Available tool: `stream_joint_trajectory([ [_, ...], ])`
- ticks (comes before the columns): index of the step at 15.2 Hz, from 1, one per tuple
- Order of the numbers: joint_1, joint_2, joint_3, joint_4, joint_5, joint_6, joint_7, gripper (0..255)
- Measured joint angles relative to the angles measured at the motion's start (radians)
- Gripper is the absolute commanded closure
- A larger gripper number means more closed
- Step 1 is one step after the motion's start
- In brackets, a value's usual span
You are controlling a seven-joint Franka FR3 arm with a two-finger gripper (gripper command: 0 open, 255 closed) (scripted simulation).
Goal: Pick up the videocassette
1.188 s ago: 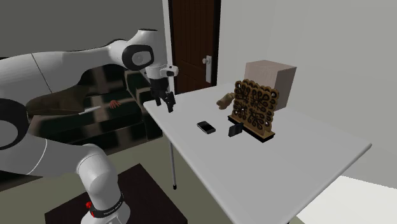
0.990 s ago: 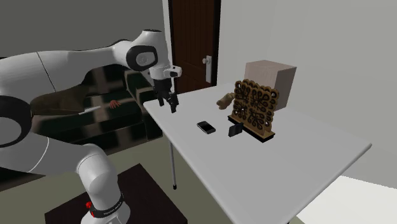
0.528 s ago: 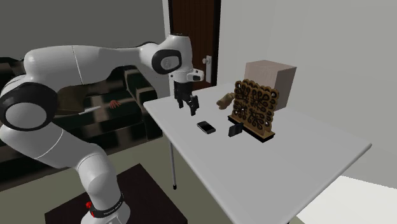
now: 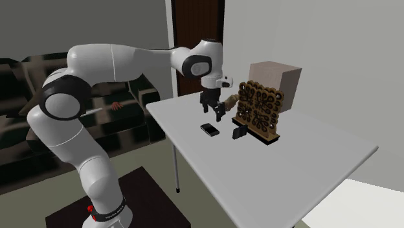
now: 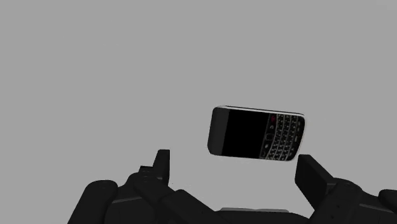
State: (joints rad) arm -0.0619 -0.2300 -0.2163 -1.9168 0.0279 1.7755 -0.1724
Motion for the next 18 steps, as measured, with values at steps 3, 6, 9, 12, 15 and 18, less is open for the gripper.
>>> stream_joint_trajectory([
  [3, -0.018, 0.105, -0.038, 0.09, 0.028, 0.006, -0.033, 0],
  [6, -0.039, 0.219, -0.068, 0.197, 0.066, 0.001, -0.062, 0],
  [9, -0.059, 0.299, -0.087, 0.274, 0.096, -0.006, -0.081, 0],
  [12, -0.061, 0.307, -0.088, 0.242, 0.1, 0.032, -0.087, 0],
  [15, -0.061, 0.311, -0.088, 0.212, 0.103, 0.067, -0.092, 0],
  [18, -0.062, 0.309, -0.089, 0.189, 0.103, 0.088, -0.095, 255],
])
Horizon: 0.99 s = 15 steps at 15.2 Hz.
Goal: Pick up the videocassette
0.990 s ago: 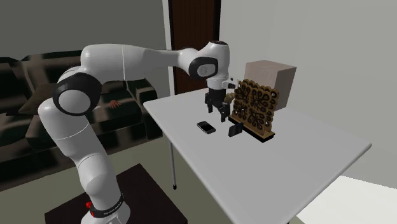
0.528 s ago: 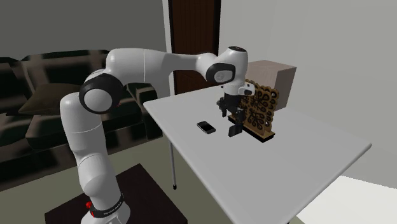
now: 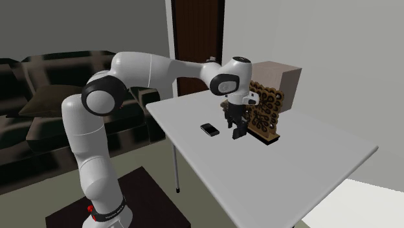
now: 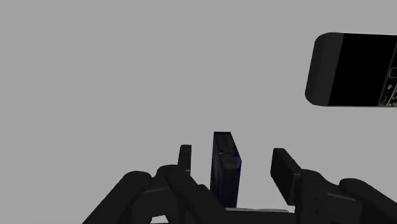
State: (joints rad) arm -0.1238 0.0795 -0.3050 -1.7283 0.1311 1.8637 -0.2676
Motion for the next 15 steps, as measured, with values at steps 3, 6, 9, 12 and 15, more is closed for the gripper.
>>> stream_joint_trajectory([
  [3, 0.0, 0.0, 0.0, -0.001, 0.0, 0.002, 0.0, 255],
  [6, 0.0, 0.0, 0.0, -0.001, 0.001, 0.003, 0.0, 255],
  [9, 0.0, 0.0, 0.0, -0.001, 0.001, 0.002, 0.0, 255],
  [12, -0.001, 0.002, -0.001, 0.027, 0.0, -0.024, 0.001, 255],
  [15, -0.001, 0.001, -0.001, 0.065, -0.002, -0.063, 0.006, 255],
])
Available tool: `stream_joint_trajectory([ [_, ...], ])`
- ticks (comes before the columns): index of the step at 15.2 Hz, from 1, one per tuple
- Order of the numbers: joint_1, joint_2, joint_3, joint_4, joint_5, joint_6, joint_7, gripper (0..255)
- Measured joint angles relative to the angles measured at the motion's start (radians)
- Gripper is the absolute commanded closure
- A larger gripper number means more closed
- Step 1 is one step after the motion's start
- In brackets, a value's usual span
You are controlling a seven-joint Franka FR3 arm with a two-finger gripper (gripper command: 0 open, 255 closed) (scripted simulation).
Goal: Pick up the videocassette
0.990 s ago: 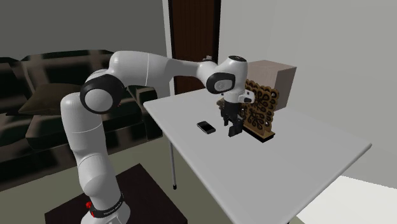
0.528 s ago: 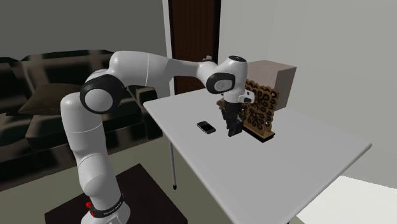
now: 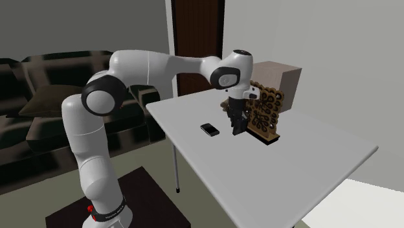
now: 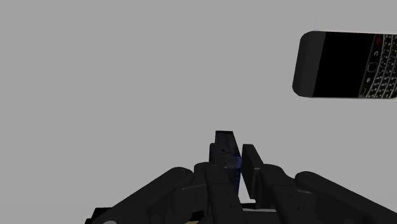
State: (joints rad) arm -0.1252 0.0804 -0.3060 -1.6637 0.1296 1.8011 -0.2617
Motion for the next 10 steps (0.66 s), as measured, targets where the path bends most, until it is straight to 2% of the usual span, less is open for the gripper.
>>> stream_joint_trajectory([
  [10, -0.006, 0.021, -0.003, 0.157, 0.004, -0.137, 0.009, 255],
])
